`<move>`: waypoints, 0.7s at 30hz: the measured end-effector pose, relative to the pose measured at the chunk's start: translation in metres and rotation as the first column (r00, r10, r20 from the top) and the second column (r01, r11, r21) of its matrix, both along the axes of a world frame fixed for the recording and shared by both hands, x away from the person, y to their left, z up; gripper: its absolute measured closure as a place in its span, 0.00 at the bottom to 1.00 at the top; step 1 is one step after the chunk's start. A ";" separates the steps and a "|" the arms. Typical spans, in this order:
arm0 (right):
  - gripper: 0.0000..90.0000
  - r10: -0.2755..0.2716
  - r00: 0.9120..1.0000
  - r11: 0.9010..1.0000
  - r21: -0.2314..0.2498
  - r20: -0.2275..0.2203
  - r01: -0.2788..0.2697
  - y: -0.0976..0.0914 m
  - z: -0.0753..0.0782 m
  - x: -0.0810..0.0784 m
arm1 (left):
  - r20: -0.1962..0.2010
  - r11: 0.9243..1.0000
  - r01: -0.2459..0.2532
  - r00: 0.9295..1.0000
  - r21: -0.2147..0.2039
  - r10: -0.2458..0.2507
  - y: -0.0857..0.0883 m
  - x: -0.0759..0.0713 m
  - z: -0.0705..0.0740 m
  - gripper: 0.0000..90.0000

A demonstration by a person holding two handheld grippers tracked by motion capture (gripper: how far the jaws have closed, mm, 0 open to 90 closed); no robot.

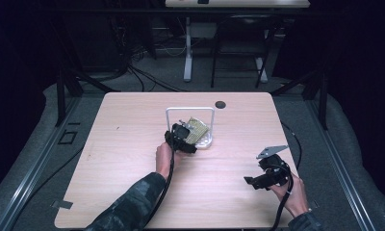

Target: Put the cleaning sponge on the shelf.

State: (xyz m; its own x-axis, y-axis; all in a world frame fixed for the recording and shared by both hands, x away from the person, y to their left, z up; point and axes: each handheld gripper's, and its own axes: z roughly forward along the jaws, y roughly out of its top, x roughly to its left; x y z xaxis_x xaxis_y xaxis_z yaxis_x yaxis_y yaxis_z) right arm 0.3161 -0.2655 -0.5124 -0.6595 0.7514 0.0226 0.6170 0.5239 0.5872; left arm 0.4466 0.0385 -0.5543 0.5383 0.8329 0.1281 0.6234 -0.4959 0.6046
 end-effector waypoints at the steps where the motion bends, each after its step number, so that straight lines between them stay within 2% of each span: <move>1: 0.16 -0.003 1.000 1.000 0.001 0.003 0.003 0.000 0.000 0.000 | -0.001 1.000 0.000 1.000 -0.001 0.000 0.000 0.000 0.000 0.19; 9: 0.16 0.000 1.000 1.000 0.003 0.003 0.000 0.000 0.000 0.000 | 0.018 1.000 0.023 1.000 -0.013 -0.023 -0.001 -0.003 0.004 0.14; 21: 0.16 0.000 1.000 1.000 0.002 0.006 0.000 0.000 0.000 0.000 | 0.041 1.000 0.019 0.999 -0.017 -0.018 -0.002 -0.008 0.009 0.09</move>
State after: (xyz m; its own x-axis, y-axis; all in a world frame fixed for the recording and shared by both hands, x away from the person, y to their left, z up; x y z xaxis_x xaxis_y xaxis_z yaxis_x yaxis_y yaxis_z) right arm 0.3157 -0.2654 -0.5121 -0.6596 0.7513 0.0205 0.6136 0.5226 0.5919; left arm 0.4391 0.0366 -0.5451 0.5482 0.8251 0.1364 0.5887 -0.4966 0.6379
